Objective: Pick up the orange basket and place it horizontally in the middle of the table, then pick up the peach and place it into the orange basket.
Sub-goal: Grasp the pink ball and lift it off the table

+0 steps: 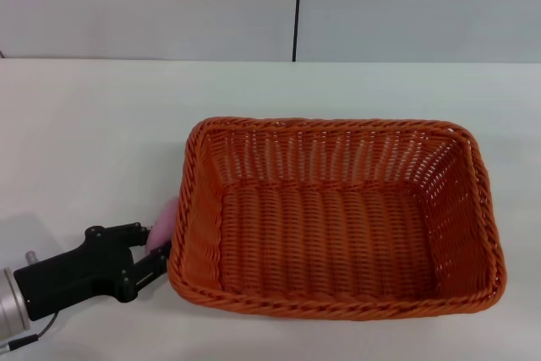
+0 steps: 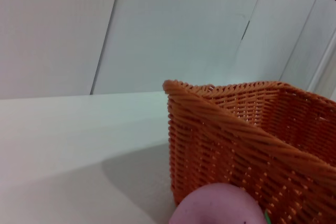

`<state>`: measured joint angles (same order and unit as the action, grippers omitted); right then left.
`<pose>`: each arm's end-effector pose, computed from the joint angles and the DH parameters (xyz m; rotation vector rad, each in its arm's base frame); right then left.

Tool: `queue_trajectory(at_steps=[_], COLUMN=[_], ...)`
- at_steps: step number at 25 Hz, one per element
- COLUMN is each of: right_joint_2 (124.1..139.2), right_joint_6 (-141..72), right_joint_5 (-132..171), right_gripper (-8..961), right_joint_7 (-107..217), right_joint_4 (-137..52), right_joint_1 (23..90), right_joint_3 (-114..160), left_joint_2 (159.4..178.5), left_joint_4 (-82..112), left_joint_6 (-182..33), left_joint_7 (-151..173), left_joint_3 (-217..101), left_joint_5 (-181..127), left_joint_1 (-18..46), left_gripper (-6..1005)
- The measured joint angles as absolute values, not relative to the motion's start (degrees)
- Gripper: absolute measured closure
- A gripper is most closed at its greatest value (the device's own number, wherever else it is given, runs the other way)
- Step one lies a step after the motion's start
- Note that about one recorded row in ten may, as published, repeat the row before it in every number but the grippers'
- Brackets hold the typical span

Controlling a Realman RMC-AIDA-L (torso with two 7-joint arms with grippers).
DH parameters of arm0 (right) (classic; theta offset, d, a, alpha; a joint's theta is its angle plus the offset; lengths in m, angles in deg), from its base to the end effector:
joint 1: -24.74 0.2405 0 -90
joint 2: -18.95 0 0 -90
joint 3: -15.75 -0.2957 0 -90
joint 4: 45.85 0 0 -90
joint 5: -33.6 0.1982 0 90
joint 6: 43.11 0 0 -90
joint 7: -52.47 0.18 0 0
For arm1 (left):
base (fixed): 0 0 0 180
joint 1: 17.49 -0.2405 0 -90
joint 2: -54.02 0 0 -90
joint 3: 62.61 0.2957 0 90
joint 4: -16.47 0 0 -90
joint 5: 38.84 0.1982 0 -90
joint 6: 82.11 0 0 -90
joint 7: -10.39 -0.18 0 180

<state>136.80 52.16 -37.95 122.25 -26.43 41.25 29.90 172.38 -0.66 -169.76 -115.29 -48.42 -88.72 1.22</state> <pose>0.3560 0.3065 0.0920 -1.4681 0.7264 1.4449 -0.3628 0.2506 -0.0820 -2.5146 -0.8195 -0.7208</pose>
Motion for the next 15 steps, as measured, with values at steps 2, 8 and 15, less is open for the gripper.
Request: queue_trajectory(at_steps=[2,8,15], right_joint_2=[136.8,136.81,136.81], right_joint_6=[52.2,52.2,52.5], right_joint_5=[-37.9,-37.9,-37.9], right_gripper=[445,445,445], right_joint_7=[122.3,122.3,122.4], right_joint_4=[-26.4,-26.4,-26.4], right_joint_1=[41.3,41.2,41.2], right_joint_3=[29.9,29.9,29.9], left_joint_2=[172.36,172.28,172.0], left_joint_4=[-0.7,-0.7,-0.7], left_joint_6=[-170.1,-170.3,-171.6], left_joint_7=[-115.3,-115.3,-115.3], left_joint_3=[-48.6,-49.1,-60.8], left_joint_5=[-88.8,-88.9,-89.0], left_joint_1=[1.1,1.0,0.0], left_gripper=[684,732,778])
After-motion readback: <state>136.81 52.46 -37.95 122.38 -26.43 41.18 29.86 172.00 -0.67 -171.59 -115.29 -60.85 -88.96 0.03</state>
